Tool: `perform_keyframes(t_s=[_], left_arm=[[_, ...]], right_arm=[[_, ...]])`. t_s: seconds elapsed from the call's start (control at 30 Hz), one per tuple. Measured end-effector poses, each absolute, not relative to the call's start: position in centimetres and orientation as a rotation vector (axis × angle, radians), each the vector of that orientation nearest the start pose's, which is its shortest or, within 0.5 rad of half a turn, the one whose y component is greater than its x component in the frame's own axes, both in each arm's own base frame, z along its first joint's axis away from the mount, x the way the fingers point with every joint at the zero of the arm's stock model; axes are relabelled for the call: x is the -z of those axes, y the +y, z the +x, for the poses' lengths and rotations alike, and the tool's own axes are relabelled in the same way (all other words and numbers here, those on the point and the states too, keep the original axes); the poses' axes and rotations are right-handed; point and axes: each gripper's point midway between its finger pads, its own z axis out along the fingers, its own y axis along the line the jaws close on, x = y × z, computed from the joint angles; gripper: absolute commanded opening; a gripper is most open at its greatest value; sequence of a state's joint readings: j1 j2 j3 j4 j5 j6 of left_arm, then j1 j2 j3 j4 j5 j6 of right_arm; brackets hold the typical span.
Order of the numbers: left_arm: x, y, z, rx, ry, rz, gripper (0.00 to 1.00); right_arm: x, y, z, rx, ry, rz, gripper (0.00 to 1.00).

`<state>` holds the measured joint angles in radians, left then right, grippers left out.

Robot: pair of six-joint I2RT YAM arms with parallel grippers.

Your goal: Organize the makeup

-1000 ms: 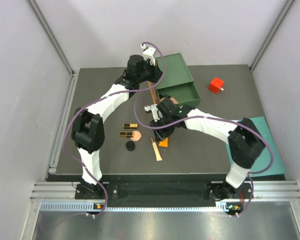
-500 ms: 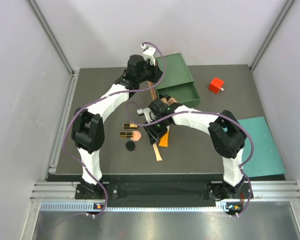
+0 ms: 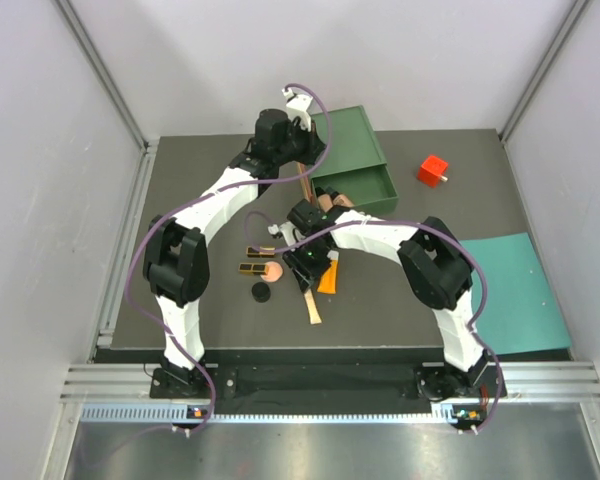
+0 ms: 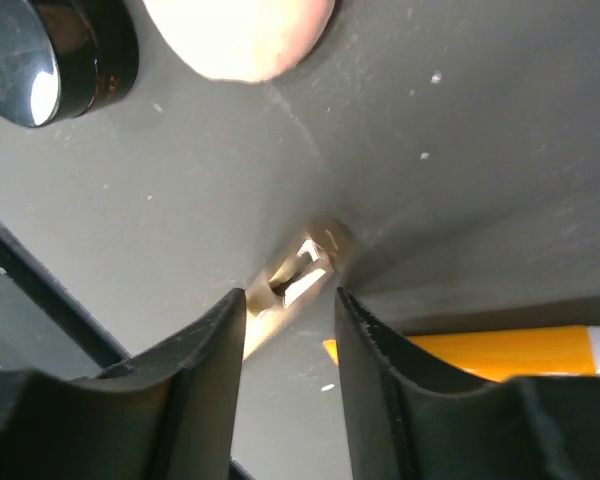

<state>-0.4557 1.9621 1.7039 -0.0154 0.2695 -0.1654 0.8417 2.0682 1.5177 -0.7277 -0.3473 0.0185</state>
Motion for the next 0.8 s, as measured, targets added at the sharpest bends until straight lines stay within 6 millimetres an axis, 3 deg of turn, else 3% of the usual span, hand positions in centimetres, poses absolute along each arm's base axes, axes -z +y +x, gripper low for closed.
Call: perform_keyframes(t_s=[0.07,0.1,0.3,0.63,0.8], left_arm=[[-24.8,-30.9,51.0,0.675,1.832,0.464,0.00],[-24.8,-30.9,51.1,0.675,1.831,0.465,0.00],[-24.8,-31.0,51.2,0.675,1.829,0.466,0.00],[-24.8,-31.1,51.2,0.677,1.828,0.466,0.00],[-24.8,-31.1,51.2,0.678,1.829,0.467,0.00]], right_arm=[[-2.7,35.0,23.3,-0.633,2.667,-1.266,0.30],[-2.6,34.9,23.3,-0.628,2.668,-1.273,0.21],[-2.6,34.9,23.2,-0.612,2.661,-1.306,0.02],[-2.7,34.6,23.2,-0.584,2.635,-1.359,0.00],[-3.1,32.8,21.8,-0.527,2.640,-1.424,0.00]])
